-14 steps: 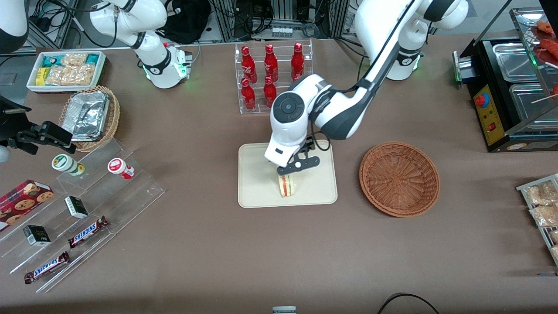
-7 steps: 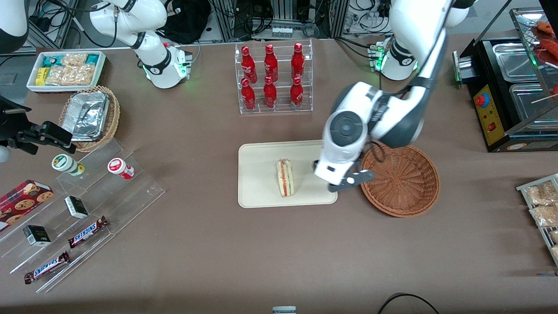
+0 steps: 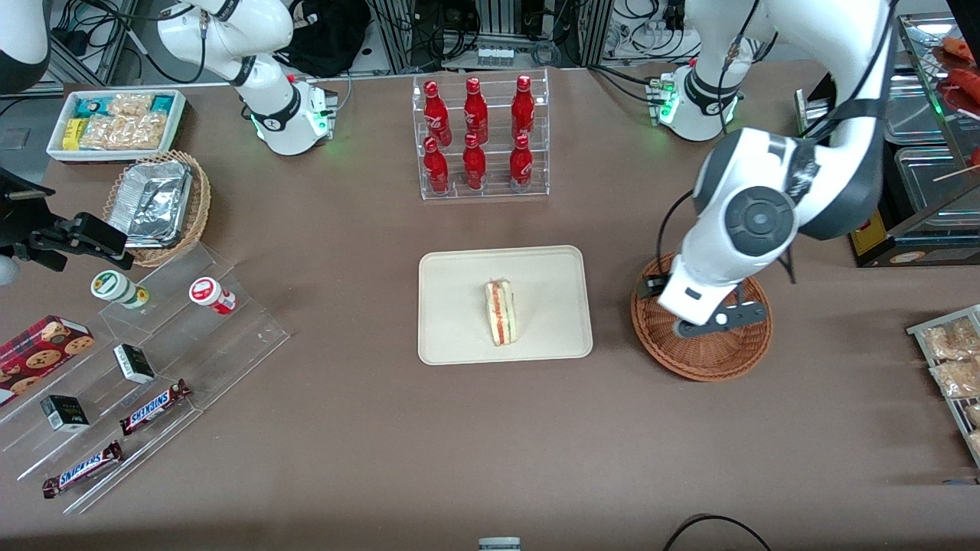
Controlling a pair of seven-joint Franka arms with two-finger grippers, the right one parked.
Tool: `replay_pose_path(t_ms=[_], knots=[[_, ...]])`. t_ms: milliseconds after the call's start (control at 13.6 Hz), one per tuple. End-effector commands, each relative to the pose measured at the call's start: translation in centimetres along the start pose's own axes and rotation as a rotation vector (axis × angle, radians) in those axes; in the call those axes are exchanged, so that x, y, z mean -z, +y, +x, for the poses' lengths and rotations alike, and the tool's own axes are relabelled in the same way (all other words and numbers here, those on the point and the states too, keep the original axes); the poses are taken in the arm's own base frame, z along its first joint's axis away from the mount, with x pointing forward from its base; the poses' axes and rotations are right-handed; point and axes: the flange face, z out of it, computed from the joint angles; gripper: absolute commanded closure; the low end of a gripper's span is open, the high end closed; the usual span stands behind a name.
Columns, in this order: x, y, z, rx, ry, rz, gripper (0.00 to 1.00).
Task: Place sandwich from basket to tray
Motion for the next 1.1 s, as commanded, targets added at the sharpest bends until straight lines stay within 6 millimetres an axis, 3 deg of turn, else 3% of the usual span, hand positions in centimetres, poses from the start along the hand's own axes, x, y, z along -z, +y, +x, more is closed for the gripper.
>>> replay_pose_path(t_ms=[0,220,514,1028], knots=[[2.2,-3.4,-0.8,-0.032,-0.014,-0.018,0.00],[4.8,-7.9,-1.0,-0.054,-0.028,-0.022,0.00],[8.2,-12.5,-2.0,-0.121,-0.039,-0.040,0.00],[13.8,-17.3,-4.9,-0.147,-0.046,-0.041,0.00]])
